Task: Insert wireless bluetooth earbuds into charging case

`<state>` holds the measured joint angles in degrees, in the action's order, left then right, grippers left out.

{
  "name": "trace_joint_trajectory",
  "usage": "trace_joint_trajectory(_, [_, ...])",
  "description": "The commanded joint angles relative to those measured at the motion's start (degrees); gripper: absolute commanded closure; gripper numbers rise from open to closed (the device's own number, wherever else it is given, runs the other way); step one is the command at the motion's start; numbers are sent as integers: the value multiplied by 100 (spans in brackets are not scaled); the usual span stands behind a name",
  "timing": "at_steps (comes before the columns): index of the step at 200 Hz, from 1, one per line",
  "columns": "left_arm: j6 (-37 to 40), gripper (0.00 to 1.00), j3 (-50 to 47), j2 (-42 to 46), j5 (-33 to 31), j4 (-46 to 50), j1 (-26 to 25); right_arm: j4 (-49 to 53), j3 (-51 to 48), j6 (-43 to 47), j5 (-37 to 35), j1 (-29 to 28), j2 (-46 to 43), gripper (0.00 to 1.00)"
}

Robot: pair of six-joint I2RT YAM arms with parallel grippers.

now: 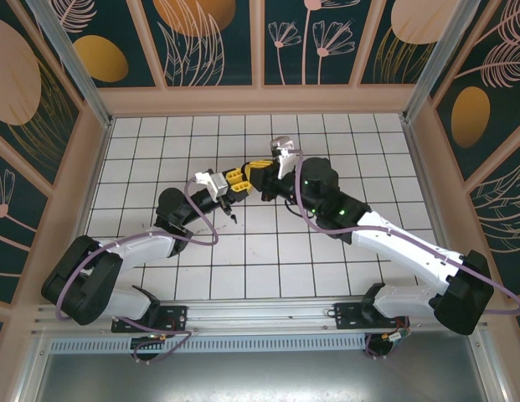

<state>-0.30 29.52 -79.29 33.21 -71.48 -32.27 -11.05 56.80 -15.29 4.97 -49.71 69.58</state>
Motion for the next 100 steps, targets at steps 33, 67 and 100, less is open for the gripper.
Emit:
trace_joint_trajectory(33, [-75, 100, 145, 130, 269, -24, -33, -369, 12, 87, -216, -3, -24, 87])
trace_joint_trajectory(67, [-68, 100, 160, 141, 281, 20, -34, -376, -7, 70, -207, 32, 19, 88])
trace_joint_trajectory(100, [-101, 100, 201, 192, 289, 81, -31, -372, -118, 61, -190, 32, 21, 88])
